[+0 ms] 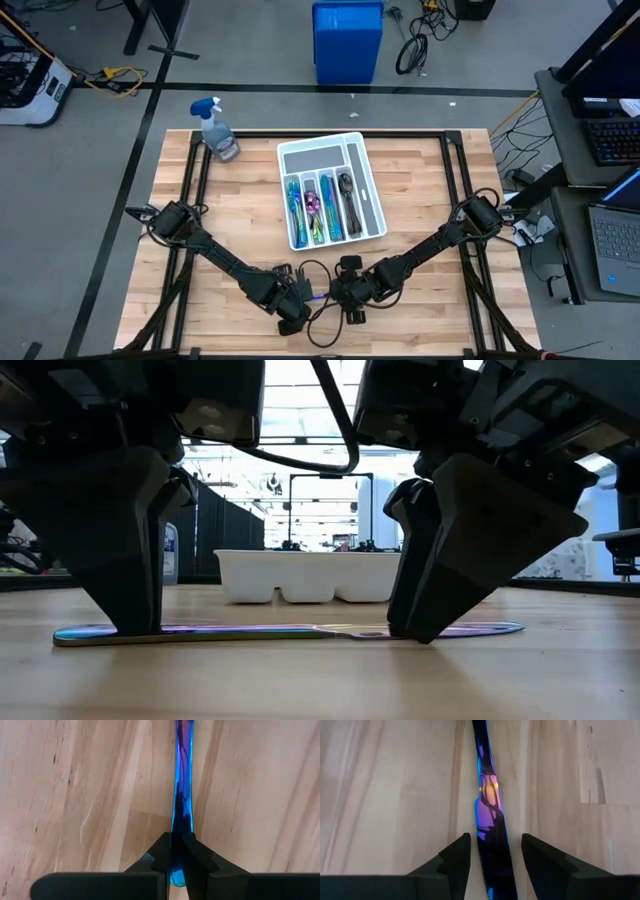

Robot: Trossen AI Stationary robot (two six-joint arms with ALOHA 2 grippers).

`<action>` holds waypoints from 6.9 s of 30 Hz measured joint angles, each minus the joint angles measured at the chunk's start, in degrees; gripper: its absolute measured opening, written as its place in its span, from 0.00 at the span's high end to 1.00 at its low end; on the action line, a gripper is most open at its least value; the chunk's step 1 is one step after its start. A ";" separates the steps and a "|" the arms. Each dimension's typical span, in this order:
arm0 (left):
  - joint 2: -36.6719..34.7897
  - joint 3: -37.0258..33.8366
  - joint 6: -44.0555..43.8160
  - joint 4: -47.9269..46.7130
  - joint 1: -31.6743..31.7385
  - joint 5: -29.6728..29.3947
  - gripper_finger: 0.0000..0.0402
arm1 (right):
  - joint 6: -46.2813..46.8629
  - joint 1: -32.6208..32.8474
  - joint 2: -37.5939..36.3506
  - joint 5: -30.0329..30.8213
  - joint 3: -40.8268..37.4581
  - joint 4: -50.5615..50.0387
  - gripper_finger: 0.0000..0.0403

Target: Sort silverware

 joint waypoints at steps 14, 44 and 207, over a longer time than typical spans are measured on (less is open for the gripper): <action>-0.10 5.61 1.29 -6.80 0.00 -1.67 0.95 | 2.23 -0.47 -0.04 -0.37 0.07 -0.97 0.61; 0.86 4.72 1.66 -5.30 -0.28 -1.02 0.60 | -4.64 -1.97 -4.18 -5.15 -0.08 -5.91 0.83; -0.06 -22.89 -15.16 37.27 -13.74 -36.10 0.57 | -5.50 1.44 -2.43 -7.86 -0.02 -15.18 1.00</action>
